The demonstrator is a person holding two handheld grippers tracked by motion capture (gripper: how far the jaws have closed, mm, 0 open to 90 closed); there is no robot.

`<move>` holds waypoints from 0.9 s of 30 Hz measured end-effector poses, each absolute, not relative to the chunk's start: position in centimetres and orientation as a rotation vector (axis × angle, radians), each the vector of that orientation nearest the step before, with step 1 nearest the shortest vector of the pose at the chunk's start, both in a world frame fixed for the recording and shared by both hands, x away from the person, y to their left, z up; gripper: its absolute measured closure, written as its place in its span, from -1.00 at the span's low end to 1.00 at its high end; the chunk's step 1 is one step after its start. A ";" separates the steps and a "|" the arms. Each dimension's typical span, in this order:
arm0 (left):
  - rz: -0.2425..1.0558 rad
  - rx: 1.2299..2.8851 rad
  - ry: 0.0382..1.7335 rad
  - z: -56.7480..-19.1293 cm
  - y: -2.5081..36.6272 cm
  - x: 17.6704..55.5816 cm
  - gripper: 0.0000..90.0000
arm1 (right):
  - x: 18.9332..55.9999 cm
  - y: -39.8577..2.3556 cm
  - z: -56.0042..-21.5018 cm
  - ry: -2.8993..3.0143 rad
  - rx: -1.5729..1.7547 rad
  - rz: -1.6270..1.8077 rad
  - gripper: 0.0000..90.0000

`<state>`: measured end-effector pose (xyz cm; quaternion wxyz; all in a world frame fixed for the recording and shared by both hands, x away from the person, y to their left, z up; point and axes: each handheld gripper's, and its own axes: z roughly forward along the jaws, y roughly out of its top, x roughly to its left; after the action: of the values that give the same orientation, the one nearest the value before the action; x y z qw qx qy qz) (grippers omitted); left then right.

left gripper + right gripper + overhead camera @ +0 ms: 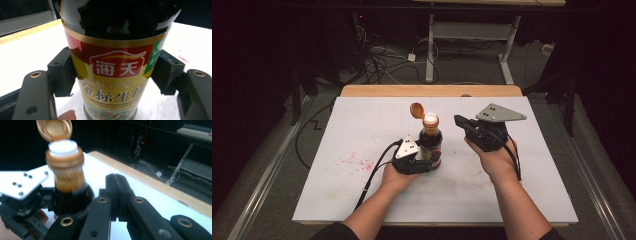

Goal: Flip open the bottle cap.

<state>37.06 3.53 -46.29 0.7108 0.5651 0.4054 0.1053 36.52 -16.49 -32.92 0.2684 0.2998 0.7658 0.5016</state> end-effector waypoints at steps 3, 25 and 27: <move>0.223 1.256 0.882 -46.3 3.5 37.1 -0.38 | 36.7 -17.0 -34.2 2.073 0.833 1.349 1.00; 0.169 1.286 0.937 -47.6 4.7 37.4 -0.74 | 38.6 -19.8 -45.3 2.084 0.993 1.334 -0.48; 0.154 1.294 0.946 -47.8 5.0 37.4 -0.80 | 38.6 -20.0 -45.9 2.077 1.008 1.324 -0.73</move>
<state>37.42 5.04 -47.77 0.6931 0.5792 0.4235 0.0687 38.58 -19.99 -45.87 0.2377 0.3679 0.7580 0.4833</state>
